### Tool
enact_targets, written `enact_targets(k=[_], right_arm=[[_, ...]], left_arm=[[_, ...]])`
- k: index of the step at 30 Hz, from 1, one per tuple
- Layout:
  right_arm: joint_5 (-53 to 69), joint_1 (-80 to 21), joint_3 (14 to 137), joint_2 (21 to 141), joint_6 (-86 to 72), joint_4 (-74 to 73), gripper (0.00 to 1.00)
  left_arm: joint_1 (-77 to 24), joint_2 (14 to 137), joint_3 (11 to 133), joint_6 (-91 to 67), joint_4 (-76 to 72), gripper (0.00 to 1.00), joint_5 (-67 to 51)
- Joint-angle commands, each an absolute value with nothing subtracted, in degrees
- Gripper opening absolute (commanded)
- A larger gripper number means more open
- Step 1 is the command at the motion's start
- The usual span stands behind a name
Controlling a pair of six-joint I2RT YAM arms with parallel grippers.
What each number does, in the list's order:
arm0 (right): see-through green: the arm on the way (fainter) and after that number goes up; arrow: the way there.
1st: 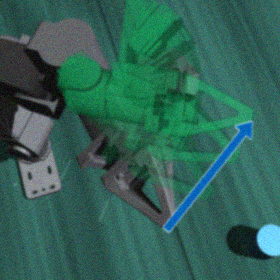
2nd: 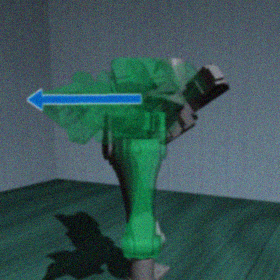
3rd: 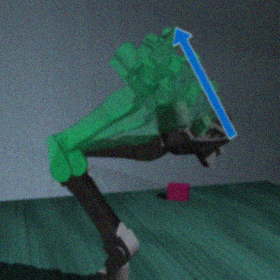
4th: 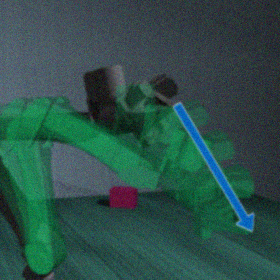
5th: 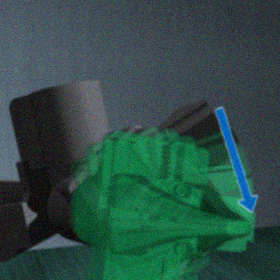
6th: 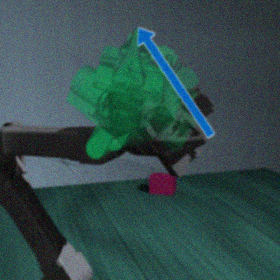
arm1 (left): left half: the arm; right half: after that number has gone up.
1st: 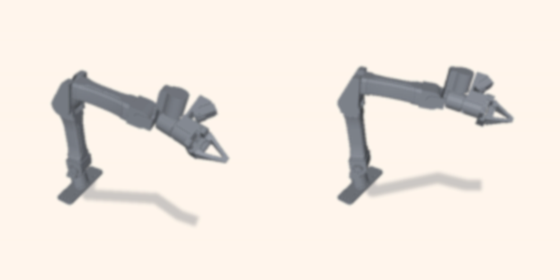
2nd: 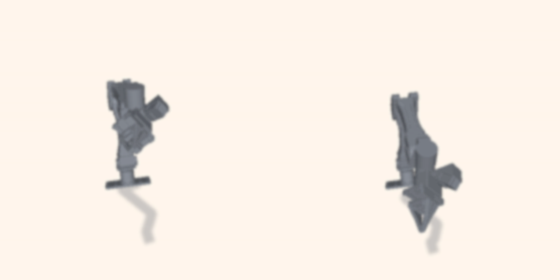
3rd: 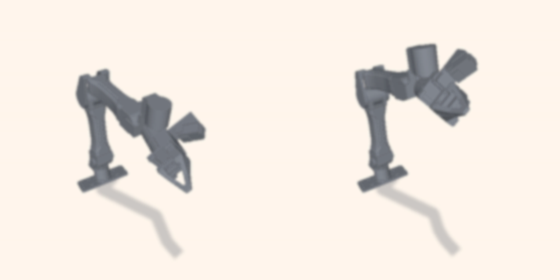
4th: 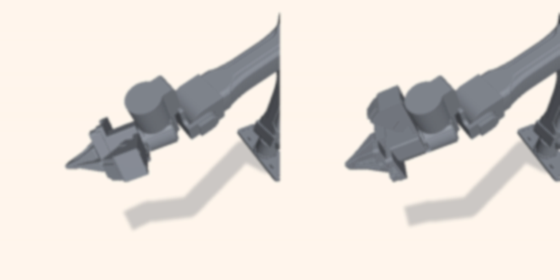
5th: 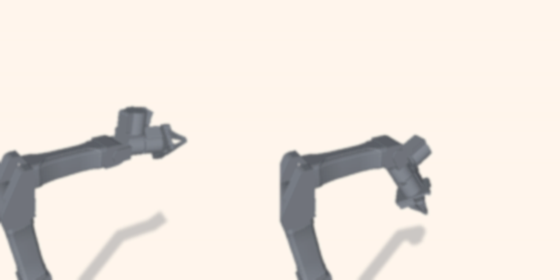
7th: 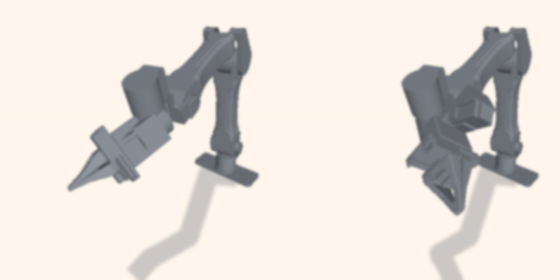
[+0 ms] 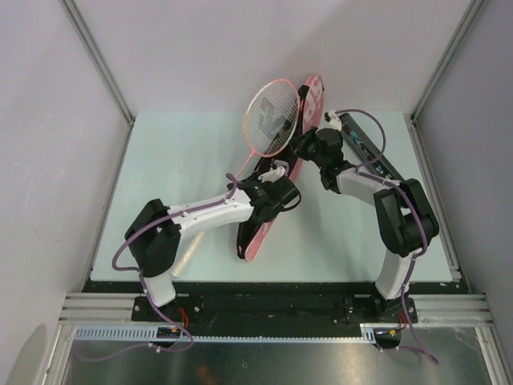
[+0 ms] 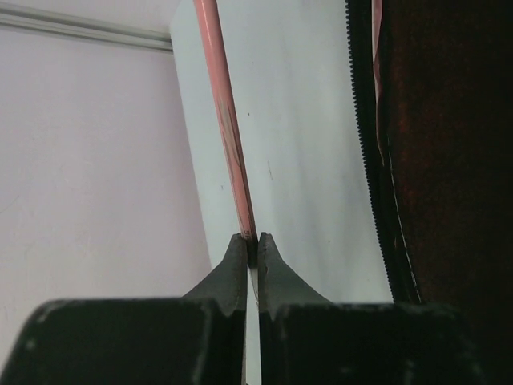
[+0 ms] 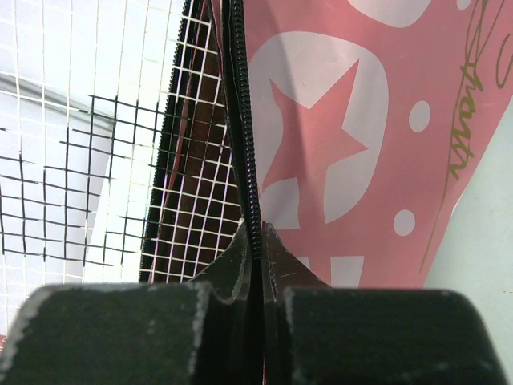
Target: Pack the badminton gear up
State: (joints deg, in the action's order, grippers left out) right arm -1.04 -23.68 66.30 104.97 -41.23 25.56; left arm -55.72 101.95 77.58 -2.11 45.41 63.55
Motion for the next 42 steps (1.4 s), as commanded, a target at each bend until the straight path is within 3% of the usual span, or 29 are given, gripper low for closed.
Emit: enact_targets(k=[1, 3, 7, 12, 16, 29, 42], right_arm=[[2.72, -24.70, 66.36, 100.90, -38.50, 32.95, 0.00], [2.99, -24.87, 65.83, 101.16, -38.23, 34.71, 0.00], [3.78, -24.61, 65.57, 101.95, -37.44, 37.88, 0.00], [4.92, -22.07, 65.57, 103.44, -40.60, 40.78, 0.00], [5.45, -21.36, 65.57, 103.97, -42.01, 41.92, 0.00], [4.22, -24.96, 63.02, 101.96, -43.86, 40.78, 0.00], [5.27, -24.34, 61.52, 100.90, -45.61, 40.43, 0.00]], left_arm=[[-56.16, 97.30, 78.75, -0.18, 45.79, 0.01, 60.91], [-56.42, 95.89, 78.31, 1.83, 45.70, 0.00, 59.77], [-57.48, 92.21, 76.82, 6.76, 45.79, 0.00, 45.91], [-59.85, 93.60, 74.00, 3.89, 48.94, 0.00, 51.94], [-60.03, 94.31, 73.39, 1.85, 49.57, 0.00, 46.06], [-57.04, 103.79, 97.36, 2.89, 51.41, 0.00, 30.59], [-51.95, 108.28, 100.45, 1.06, 51.95, 0.00, 25.40]])
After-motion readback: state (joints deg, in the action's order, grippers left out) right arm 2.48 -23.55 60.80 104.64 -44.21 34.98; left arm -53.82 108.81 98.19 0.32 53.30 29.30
